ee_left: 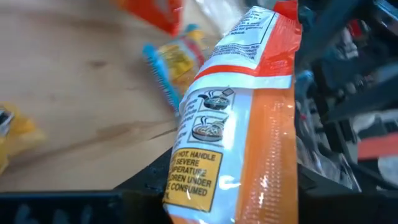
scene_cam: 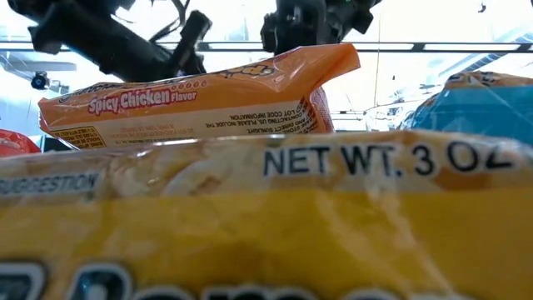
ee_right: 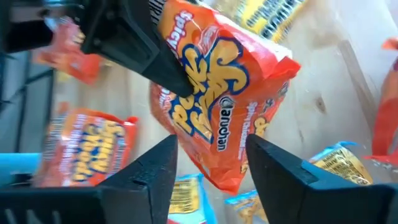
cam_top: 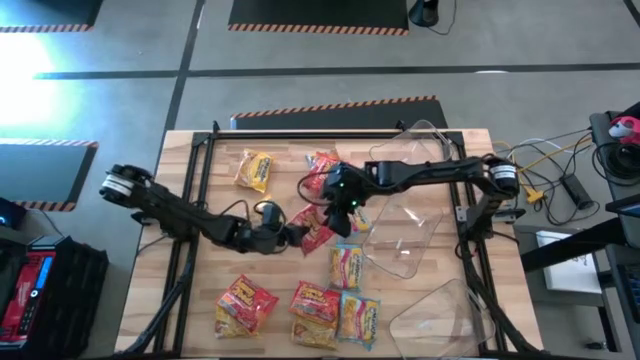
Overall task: Sort Maruchan noodles
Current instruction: Put the orange noodle pack into the top transparent bin
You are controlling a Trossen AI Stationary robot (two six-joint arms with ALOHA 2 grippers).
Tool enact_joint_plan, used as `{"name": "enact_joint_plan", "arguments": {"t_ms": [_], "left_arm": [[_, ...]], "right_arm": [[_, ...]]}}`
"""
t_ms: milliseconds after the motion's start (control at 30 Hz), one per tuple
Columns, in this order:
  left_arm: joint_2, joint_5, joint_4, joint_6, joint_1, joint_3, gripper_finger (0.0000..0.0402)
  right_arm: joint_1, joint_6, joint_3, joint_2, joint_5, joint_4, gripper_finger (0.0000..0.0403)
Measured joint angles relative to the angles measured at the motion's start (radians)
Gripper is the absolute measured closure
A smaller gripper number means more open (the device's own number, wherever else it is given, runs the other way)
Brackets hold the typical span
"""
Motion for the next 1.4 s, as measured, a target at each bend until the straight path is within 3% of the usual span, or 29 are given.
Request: {"name": "enact_joint_plan", "arguments": {"t_ms": [267,433,867,1400], "left_arm": [[-0.119,-0.004,0.004,0.266,-0.003,-0.001,0.026],[-0.176,0.018,0.003,0.361,-0.003,-0.001,0.0262],[-0.173,0.096,0.012,0.355,-0.01,-0.001,0.0261],[-0.163,0.031,0.102,0.443,-0.007,-0.001,0.0261]], "right_arm": [[-0.043,-0.001,0.0,-0.034,-0.167,-0.002,0.0192],[-0.049,-0.003,0.0,-0.034,-0.213,-0.001,0.0178],[-0.051,-0.049,0.0,-0.034,-0.22,0.015,0.0158],[-0.025,-0.057,0.002,-0.021,-0.247,0.074,0.0161]]}}
